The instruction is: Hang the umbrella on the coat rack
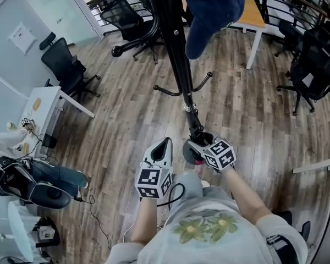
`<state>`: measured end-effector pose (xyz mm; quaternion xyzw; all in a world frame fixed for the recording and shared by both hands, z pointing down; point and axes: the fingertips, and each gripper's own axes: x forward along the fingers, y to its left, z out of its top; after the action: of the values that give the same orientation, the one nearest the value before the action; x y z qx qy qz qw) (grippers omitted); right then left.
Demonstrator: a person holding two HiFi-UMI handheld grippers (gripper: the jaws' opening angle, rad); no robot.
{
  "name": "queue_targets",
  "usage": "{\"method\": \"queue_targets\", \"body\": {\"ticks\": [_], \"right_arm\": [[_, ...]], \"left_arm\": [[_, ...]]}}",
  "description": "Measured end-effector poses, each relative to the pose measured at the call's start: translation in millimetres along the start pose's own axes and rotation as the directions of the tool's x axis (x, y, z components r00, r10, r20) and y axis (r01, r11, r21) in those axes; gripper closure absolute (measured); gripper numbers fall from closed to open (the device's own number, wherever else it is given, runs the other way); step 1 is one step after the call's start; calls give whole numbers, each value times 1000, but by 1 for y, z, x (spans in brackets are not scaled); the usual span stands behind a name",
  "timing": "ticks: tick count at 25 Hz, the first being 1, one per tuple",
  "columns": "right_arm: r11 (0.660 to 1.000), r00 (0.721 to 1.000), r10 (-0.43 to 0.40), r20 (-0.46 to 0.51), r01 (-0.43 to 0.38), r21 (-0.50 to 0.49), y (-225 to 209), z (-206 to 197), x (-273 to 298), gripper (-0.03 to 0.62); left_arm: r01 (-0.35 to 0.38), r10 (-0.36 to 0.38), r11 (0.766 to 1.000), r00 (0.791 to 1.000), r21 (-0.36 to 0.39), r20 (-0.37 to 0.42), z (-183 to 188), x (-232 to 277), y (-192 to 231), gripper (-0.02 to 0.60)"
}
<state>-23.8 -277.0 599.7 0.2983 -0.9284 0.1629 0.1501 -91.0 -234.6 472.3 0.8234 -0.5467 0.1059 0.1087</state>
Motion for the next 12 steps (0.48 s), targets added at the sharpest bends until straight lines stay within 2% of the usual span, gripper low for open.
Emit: {"method": "queue_targets", "body": {"ticks": [5, 12], "right_arm": [[1000, 1000, 0, -18, -1, -29, -3, -9, 4, 367], [999, 998, -40, -47, 39, -20, -9, -18, 13, 364]], "left_arm": [[10, -10, 1000, 1000, 9, -1, 2, 2, -8, 580], [9, -9, 1000, 1000, 14, 0, 6, 0, -6, 580]]}}
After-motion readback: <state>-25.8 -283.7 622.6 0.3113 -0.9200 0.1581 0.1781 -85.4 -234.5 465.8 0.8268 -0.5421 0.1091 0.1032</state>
